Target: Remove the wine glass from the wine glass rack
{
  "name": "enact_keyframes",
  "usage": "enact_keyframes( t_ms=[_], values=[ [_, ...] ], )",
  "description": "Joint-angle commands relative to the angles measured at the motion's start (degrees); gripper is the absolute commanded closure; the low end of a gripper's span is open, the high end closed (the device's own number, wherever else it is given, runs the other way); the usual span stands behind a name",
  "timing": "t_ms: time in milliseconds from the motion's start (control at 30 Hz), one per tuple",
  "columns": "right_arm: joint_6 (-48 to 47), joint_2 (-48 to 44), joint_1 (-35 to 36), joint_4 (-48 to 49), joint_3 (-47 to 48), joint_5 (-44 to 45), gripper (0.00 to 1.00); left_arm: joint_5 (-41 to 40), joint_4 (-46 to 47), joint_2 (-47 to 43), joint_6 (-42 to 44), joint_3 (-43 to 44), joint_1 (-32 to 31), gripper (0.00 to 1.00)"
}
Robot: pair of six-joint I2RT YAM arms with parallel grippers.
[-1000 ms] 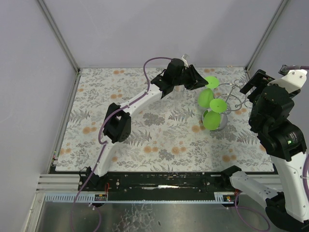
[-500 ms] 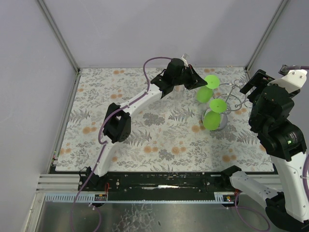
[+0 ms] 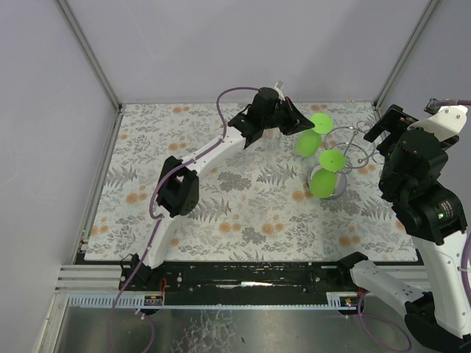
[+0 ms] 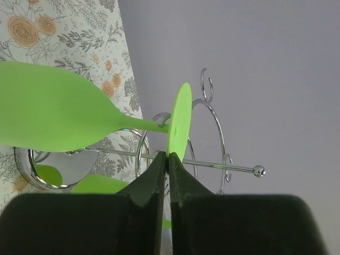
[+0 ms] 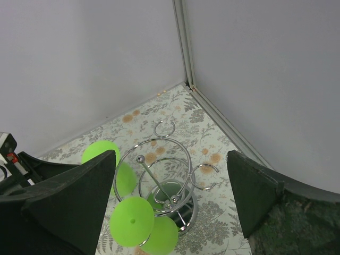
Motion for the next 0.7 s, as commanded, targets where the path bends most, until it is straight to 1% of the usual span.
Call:
enact_keyframes(
  t_ms=[0, 67, 667],
  values=[
    [0.0, 0.6, -0.1, 2.3, 0.9, -1.1, 0.03, -0.8, 0.3, -1.4, -0.4, 1.1, 0.9, 1.00],
    [-0.2, 0.4, -0.1, 2.6, 0.7, -1.3, 0.01, -0.9, 0.6, -1.3, -0.5, 1.3, 1.0, 1.00],
    [0.3, 0.0, -0.1, 3.1, -0.5, -2.1, 0.01, 0.5, 3.1, -1.6, -1.5, 2.3, 2.2, 1.00]
  ],
)
